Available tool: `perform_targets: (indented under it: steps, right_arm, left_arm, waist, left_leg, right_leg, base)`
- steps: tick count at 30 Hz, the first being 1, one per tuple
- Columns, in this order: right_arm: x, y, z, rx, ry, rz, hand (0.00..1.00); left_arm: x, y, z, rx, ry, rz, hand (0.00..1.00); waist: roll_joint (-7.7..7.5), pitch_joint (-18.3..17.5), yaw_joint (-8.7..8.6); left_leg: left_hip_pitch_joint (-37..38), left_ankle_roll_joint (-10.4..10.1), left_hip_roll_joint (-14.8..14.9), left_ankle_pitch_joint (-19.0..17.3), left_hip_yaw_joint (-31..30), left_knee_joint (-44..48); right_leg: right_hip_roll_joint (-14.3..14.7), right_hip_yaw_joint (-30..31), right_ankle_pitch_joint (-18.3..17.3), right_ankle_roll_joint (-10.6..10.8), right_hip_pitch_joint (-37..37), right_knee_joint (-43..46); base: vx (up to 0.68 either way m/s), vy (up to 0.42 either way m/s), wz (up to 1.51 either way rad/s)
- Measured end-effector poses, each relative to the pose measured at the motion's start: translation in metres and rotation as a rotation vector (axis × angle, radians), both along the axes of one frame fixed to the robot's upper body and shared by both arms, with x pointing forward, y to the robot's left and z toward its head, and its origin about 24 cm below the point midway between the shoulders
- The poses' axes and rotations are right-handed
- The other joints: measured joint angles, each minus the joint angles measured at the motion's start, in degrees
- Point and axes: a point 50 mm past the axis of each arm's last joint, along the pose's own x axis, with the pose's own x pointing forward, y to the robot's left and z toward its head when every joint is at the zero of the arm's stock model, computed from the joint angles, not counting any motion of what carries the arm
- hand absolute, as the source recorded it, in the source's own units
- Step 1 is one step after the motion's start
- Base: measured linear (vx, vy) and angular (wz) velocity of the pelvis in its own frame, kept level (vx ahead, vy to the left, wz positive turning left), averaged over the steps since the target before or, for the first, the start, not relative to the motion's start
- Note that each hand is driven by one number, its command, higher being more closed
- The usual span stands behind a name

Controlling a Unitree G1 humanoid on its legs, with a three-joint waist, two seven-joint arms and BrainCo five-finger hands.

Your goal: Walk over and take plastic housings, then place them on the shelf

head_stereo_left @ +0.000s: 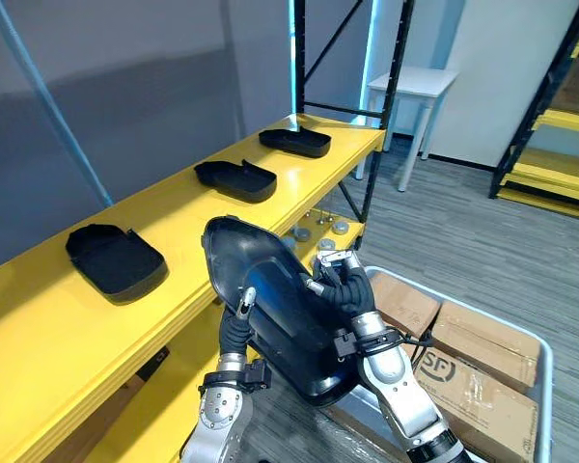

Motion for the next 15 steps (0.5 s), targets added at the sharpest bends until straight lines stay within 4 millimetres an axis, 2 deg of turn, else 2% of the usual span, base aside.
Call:
perform_targets:
  steps: [3, 4, 10, 11, 15]
  right_arm:
    - [-0.001, -0.002, 0.0, 0.004, -0.001, -0.005, 1.0]
    - [-0.001, -0.002, 0.001, 0.007, -0.005, -0.004, 1.0]
    - [-0.005, -0.004, 0.003, 0.023, -0.013, -0.006, 1.0]
    - [-0.005, -0.004, 0.003, 0.025, -0.01, -0.006, 1.0]
    - [-0.006, -0.006, 0.001, 0.033, -0.002, -0.008, 1.0]
  left_arm:
    - [-0.001, -0.001, 0.003, -0.001, -0.014, -0.01, 1.0]
    - [-0.001, 0.0, 0.005, -0.002, -0.023, -0.015, 0.0]
    - [-0.002, -0.001, 0.01, -0.022, -0.041, -0.044, 0.0]
    - [-0.002, -0.001, 0.01, -0.02, -0.041, -0.047, 1.0]
    - [-0.003, -0.002, 0.014, -0.033, -0.054, -0.073, 1.0]
  waist:
    - [-0.41, 0.3, -0.05]
    - [-0.78, 0.5, 0.03]
    - [-1.62, 1.0, -0.18]
    - [-1.63, 1.0, -0.35]
    - [-1.77, 1.1, -1.18]
  left_leg:
    - [0.0, 0.0, 0.0, 0.0, 0.1, 0.0]
    - [0.0, 0.0, 0.0, 0.0, 0.2, 0.0]
    - [-0.1, 0.0, -0.1, 0.0, 0.6, 0.0]
    - [-0.1, 0.0, -0.1, 0.0, 0.6, 0.0]
    - [-0.1, 0.0, -0.1, 0.0, 0.5, 0.0]
  right_leg:
    - [-0.1, 0.2, 0.0, 0.0, -0.2, 0.0]
    - [-0.1, 0.5, 0.0, 0.0, -0.3, 0.1]
    - [-0.5, 1.2, 0.1, -0.1, -1.0, 0.8]
    - [-0.5, 1.2, 0.1, -0.1, -1.0, 0.8]
    - [-0.5, 1.2, 0.1, -0.1, -1.0, 0.9]
  base:
    - [-0.01, -0.004, -0.02]
    - [-0.01, -0.008, -0.04]
    - [0.01, -0.004, -0.05]
    - [0.0, 0.0, 0.0]
    - [0.0, 0.0, 0.0]
